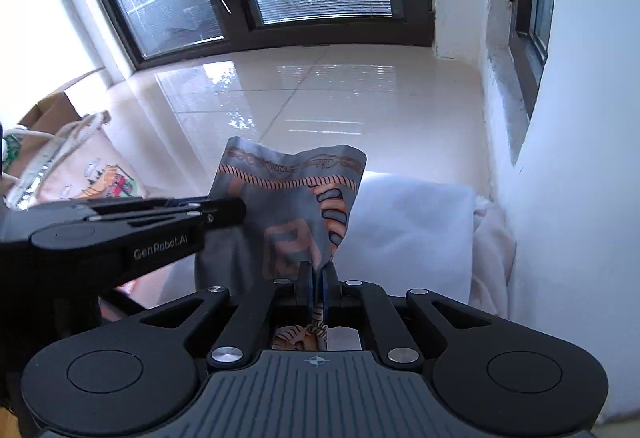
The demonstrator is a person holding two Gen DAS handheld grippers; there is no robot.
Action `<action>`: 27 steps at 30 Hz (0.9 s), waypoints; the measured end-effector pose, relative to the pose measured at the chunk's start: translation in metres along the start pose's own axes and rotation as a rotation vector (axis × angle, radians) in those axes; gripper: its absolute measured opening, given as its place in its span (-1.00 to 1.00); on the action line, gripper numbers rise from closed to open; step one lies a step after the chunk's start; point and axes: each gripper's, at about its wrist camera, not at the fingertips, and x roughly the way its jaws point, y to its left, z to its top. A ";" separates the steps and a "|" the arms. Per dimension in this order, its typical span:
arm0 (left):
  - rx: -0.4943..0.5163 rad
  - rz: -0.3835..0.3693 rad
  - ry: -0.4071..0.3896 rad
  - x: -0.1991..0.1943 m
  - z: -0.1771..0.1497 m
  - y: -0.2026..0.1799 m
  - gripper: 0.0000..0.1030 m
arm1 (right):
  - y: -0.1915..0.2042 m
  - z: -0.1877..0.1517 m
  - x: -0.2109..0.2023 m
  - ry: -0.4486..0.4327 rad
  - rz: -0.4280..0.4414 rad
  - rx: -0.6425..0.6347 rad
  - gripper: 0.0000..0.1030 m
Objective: Fold clothes
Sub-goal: 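Carry the folded scarf with the left gripper onto the white clothes stack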
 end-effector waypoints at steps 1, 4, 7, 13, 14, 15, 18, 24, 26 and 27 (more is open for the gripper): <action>-0.003 0.000 0.007 0.003 0.001 0.002 -0.68 | -0.001 0.001 0.003 0.003 -0.009 -0.005 -0.85; -0.025 0.019 0.018 0.004 0.002 0.013 0.01 | 0.001 -0.002 0.006 0.022 -0.040 -0.032 -0.61; -0.056 0.028 0.001 -0.006 0.003 0.025 0.10 | 0.003 -0.004 0.004 0.019 -0.068 -0.066 -0.43; -0.085 0.042 -0.006 -0.036 -0.014 0.032 0.23 | 0.006 -0.010 -0.007 0.011 -0.073 -0.114 -0.28; -0.091 0.043 -0.006 -0.041 -0.017 0.032 0.26 | 0.007 -0.011 -0.009 0.012 -0.070 -0.118 -0.27; -0.096 0.045 -0.006 -0.046 -0.021 0.032 0.32 | 0.007 -0.012 -0.011 0.013 -0.068 -0.123 -0.25; -0.105 0.044 -0.012 -0.064 -0.032 0.029 0.54 | 0.008 -0.016 -0.019 0.012 -0.056 -0.127 -0.14; -0.081 0.056 -0.044 -0.099 -0.054 0.013 0.84 | 0.015 -0.023 -0.034 0.002 -0.027 -0.164 0.28; -0.070 0.063 -0.066 -0.112 -0.061 0.007 0.97 | 0.019 -0.025 -0.038 0.002 -0.019 -0.182 0.40; -0.067 0.068 -0.078 -0.118 -0.065 0.004 0.98 | 0.021 -0.027 -0.039 0.003 -0.018 -0.192 0.52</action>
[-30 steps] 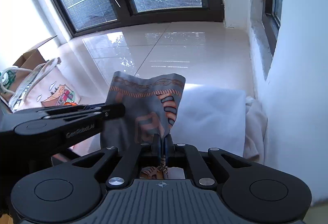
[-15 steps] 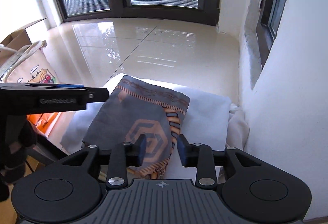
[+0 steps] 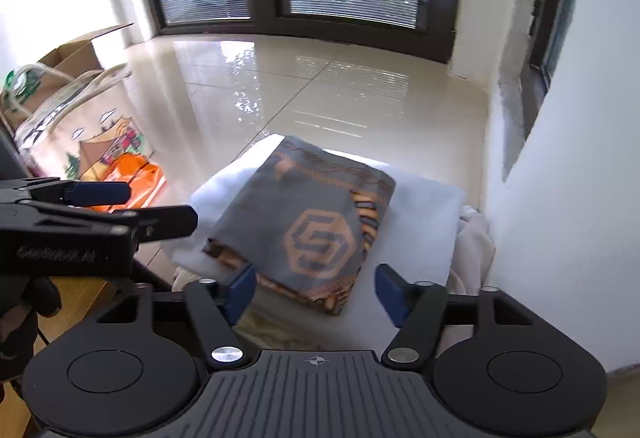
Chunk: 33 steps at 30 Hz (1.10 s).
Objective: Fold clothes
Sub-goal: 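Carry the folded scarf with the left gripper onto the white clothes stack, then open the left gripper and withdraw both grippers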
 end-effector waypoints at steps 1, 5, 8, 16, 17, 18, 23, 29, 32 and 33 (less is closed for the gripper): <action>0.001 0.004 -0.009 -0.007 -0.003 -0.001 0.98 | 0.003 -0.001 -0.002 0.001 0.001 -0.010 0.59; -0.019 0.029 -0.022 -0.027 -0.013 0.002 0.98 | 0.012 -0.009 -0.007 0.001 0.004 -0.022 0.68; -0.009 0.063 -0.047 -0.041 -0.019 0.006 0.98 | 0.018 -0.016 -0.013 -0.007 -0.005 -0.009 0.72; 0.067 0.049 -0.026 -0.069 -0.038 0.006 0.98 | 0.033 -0.034 -0.035 -0.038 -0.065 0.045 0.79; 0.072 0.043 -0.021 -0.071 -0.040 0.006 0.98 | 0.035 -0.035 -0.037 -0.040 -0.071 0.055 0.79; 0.074 0.039 -0.020 -0.073 -0.041 0.007 0.98 | 0.037 -0.037 -0.038 -0.042 -0.075 0.066 0.79; 0.093 0.016 0.018 -0.073 -0.043 0.007 0.98 | 0.042 -0.046 -0.041 -0.046 -0.092 0.108 0.80; 0.147 -0.005 0.041 -0.073 -0.049 0.000 0.98 | 0.041 -0.056 -0.043 -0.035 -0.109 0.167 0.80; 0.158 -0.018 0.048 -0.072 -0.052 -0.004 0.98 | 0.040 -0.059 -0.043 -0.030 -0.117 0.170 0.80; 0.159 -0.021 0.050 -0.071 -0.052 -0.005 0.98 | 0.039 -0.060 -0.043 -0.026 -0.120 0.170 0.80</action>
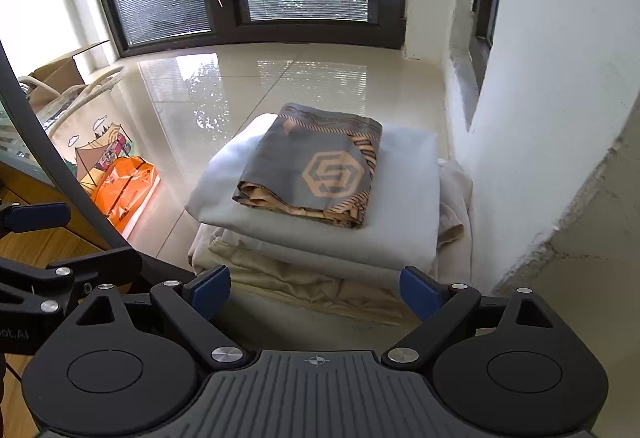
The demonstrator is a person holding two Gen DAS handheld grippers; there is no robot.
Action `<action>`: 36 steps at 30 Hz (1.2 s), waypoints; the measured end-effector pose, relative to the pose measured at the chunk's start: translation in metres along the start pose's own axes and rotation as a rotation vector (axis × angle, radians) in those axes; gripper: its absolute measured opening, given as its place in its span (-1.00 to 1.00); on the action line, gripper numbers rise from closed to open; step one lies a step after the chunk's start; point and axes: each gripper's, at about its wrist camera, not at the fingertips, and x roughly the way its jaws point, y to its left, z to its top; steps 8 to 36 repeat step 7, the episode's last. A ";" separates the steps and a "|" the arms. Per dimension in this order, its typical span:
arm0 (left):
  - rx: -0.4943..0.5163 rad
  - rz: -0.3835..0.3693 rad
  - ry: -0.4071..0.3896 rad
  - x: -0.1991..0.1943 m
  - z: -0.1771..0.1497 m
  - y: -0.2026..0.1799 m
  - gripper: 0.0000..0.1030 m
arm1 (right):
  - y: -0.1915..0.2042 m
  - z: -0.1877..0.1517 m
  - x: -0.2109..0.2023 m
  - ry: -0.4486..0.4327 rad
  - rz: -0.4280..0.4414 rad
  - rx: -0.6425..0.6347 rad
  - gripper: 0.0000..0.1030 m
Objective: Fold clothes
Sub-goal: 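Open the left gripper and withdraw both grippers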
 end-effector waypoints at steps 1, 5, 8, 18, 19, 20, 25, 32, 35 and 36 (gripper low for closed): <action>-0.001 -0.001 0.000 0.000 0.000 0.000 0.98 | -0.001 -0.001 0.000 0.003 -0.002 0.001 0.80; -0.004 0.001 0.002 0.002 0.000 -0.003 0.98 | -0.005 -0.003 -0.001 0.005 -0.007 0.007 0.80; -0.005 0.002 -0.001 0.002 -0.001 -0.005 0.98 | -0.007 -0.004 -0.001 0.006 -0.009 0.007 0.80; -0.005 0.002 -0.001 0.002 -0.001 -0.005 0.98 | -0.007 -0.004 -0.001 0.006 -0.009 0.007 0.80; -0.005 0.002 -0.001 0.002 -0.001 -0.005 0.98 | -0.007 -0.004 -0.001 0.006 -0.009 0.007 0.80; -0.005 0.002 -0.001 0.002 -0.001 -0.005 0.98 | -0.007 -0.004 -0.001 0.006 -0.009 0.007 0.80; -0.005 0.002 -0.001 0.002 -0.001 -0.005 0.98 | -0.007 -0.004 -0.001 0.006 -0.009 0.007 0.80; -0.005 0.002 -0.001 0.002 -0.001 -0.005 0.98 | -0.007 -0.004 -0.001 0.006 -0.009 0.007 0.80; -0.005 0.002 -0.001 0.002 -0.001 -0.005 0.98 | -0.007 -0.004 -0.001 0.006 -0.009 0.007 0.80; -0.005 0.002 -0.001 0.002 -0.001 -0.005 0.98 | -0.007 -0.004 -0.001 0.006 -0.009 0.007 0.80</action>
